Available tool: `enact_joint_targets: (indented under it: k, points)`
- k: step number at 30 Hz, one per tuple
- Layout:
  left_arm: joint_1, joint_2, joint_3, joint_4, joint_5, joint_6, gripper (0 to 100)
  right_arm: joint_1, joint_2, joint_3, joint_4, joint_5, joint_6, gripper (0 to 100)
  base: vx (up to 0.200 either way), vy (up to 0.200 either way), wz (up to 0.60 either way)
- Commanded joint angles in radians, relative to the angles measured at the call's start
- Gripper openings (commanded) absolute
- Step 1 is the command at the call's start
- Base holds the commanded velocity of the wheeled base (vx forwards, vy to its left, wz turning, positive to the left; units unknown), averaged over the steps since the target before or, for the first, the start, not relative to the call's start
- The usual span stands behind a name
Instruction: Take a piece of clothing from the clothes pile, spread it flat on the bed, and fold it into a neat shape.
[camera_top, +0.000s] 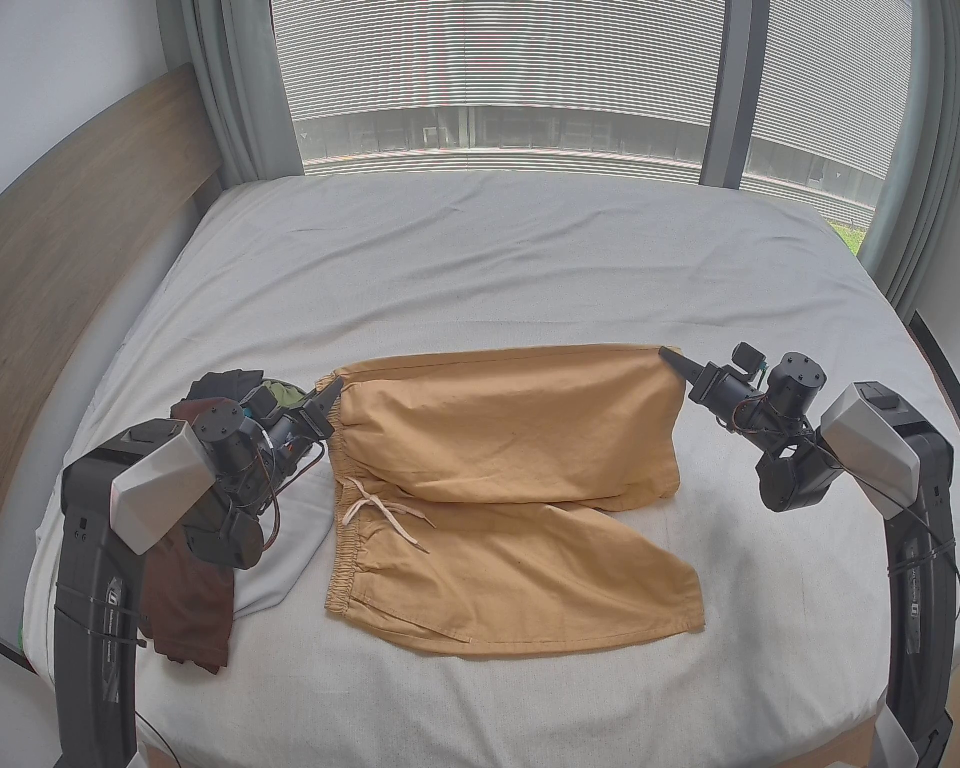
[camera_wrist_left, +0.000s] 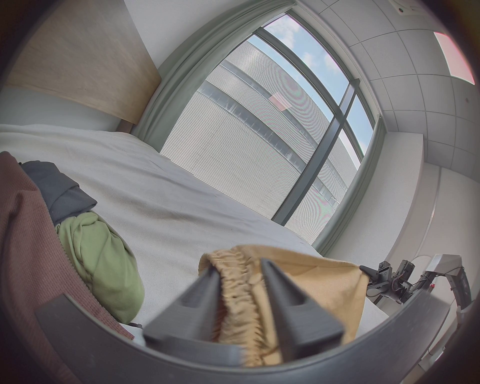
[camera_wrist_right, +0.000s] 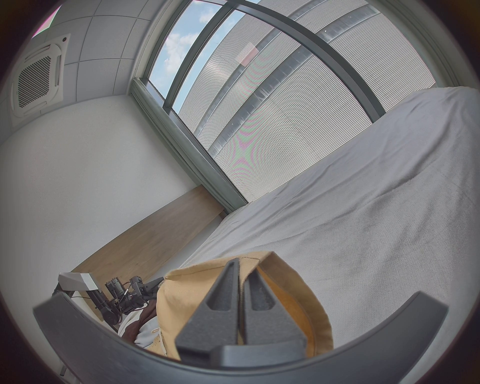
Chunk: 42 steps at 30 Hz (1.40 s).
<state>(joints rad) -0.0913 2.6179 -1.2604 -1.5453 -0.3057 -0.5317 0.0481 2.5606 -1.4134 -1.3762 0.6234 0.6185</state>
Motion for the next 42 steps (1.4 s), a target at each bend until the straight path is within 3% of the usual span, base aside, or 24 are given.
enact_joint_targets:
  k: [1, 4, 13, 19, 24, 27, 30, 36, 42]
  points:
    - [0.004, 0.005, -0.011, 0.001, -0.001, -0.001, 100, 0.001, 0.01, -0.035, 0.016, -0.002, 0.001, 100, 0.0, 0.0, 0.0]
    - [0.001, 0.004, -0.013, 0.007, -0.001, -0.008, 100, 0.001, 0.024, -0.068, 0.043, -0.034, 0.001, 100, 0.0, 0.0, 0.0]
    - [-0.004, -0.013, -0.011, 0.059, 0.047, -0.057, 100, -0.011, -0.033, 0.019, 0.045, -0.034, -0.002, 100, 0.0, 0.0, 0.0]
    - [0.002, -0.058, 0.064, 0.037, 0.076, -0.054, 100, -0.014, -0.168, 0.277, 0.046, -0.033, -0.01, 100, 0.0, 0.0, 0.0]
    - [0.002, -0.219, 0.315, -0.004, 0.039, -0.048, 100, -0.014, -0.315, 0.57, 0.048, -0.033, -0.046, 100, 0.0, 0.0, 0.0]
    - [0.004, -0.272, 0.408, -0.004, -0.006, -0.042, 100, -0.016, -0.346, 0.645, 0.048, -0.033, -0.052, 100, 0.0, 0.0, 0.0]
    - [0.005, -0.36, 0.592, -0.006, -0.099, 0.019, 100, -0.022, -0.346, 0.755, 0.052, -0.033, -0.112, 100, 0.0, 0.0, 0.0]
    - [-0.007, -0.371, 0.671, -0.004, -0.142, 0.128, 100, -0.051, -0.243, 0.788, 0.057, -0.033, -0.214, 100, 0.0, 0.0, 0.0]
    - [-0.008, -0.343, 0.662, -0.006, -0.144, 0.137, 100, -0.076, -0.183, 0.812, 0.062, -0.03, -0.247, 100, 0.0, 0.0, 0.0]
